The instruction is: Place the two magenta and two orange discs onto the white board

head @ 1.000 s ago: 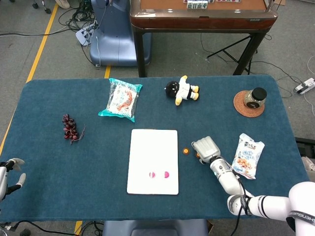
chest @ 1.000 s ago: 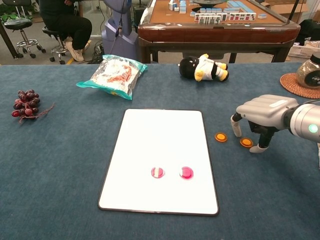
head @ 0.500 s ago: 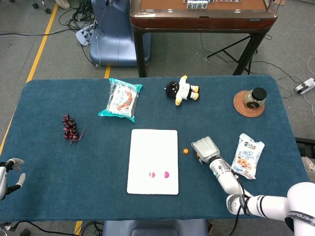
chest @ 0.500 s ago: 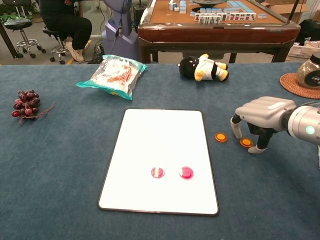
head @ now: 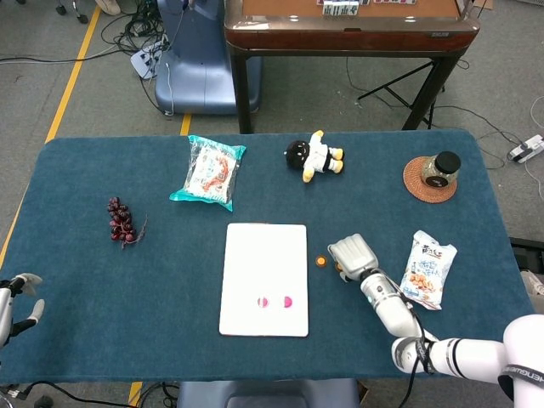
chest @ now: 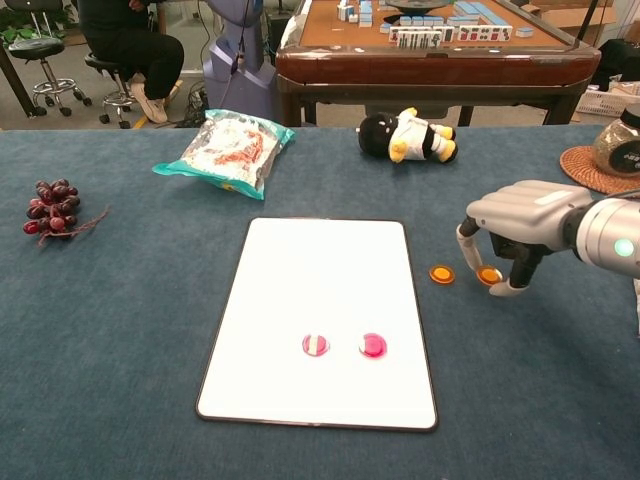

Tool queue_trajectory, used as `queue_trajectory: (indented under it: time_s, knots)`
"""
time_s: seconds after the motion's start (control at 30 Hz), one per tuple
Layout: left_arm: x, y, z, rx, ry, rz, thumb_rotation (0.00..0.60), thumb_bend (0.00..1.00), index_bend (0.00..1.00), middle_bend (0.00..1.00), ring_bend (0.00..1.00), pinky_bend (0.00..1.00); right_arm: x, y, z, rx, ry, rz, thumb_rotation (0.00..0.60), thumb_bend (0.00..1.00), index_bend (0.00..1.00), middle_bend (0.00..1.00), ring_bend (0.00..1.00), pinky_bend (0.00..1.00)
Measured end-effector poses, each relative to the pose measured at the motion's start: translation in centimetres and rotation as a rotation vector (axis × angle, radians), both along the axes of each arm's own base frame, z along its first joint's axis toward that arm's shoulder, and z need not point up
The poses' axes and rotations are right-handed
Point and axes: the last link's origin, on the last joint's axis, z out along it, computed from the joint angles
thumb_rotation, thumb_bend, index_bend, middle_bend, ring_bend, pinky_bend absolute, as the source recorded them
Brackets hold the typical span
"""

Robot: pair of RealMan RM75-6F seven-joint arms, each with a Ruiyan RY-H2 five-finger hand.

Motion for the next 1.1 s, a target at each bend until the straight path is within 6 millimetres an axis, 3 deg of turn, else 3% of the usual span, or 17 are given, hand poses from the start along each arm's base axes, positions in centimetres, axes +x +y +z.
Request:
queue_trajectory:
  time_s: [0.27,0.5,0.97,1.1]
  knots:
    - [0.0,0.0,0.0,0.000,0.001,-0.002,0.600,0.38,0.48,0.51,0.42,0.63,4.0,-0.4,0.1,-0.005,-0.047,0.070,0.600,0.32,0.52,1.00,1.00,1.00]
    - [0.1,0.0,0.1,0.005,-0.002,-0.003,0.600,0.38,0.48,0.51,0.42,0.63,7.3,-0.4,-2.0,0.023,-0.078,0.105,0.600,0.32,0.52,1.00,1.00,1.00]
    - [0.1,-0.2,0.5,0.013,-0.017,-0.008,0.600,0.38,0.48,0.51,0.42,0.63,10.5,-2.3,-5.2,0.019,-0.090,0.104,0.600,0.32,0.52,1.00,1.00,1.00]
    - [0.2,-0.2,0.5,0.014,-0.017,-0.010,0.600,0.38,0.48,0.51,0.42,0.63,10.8,-2.5,-5.4,0.011,-0.092,0.105,0.600,0.25,0.48,1.00,1.00,1.00]
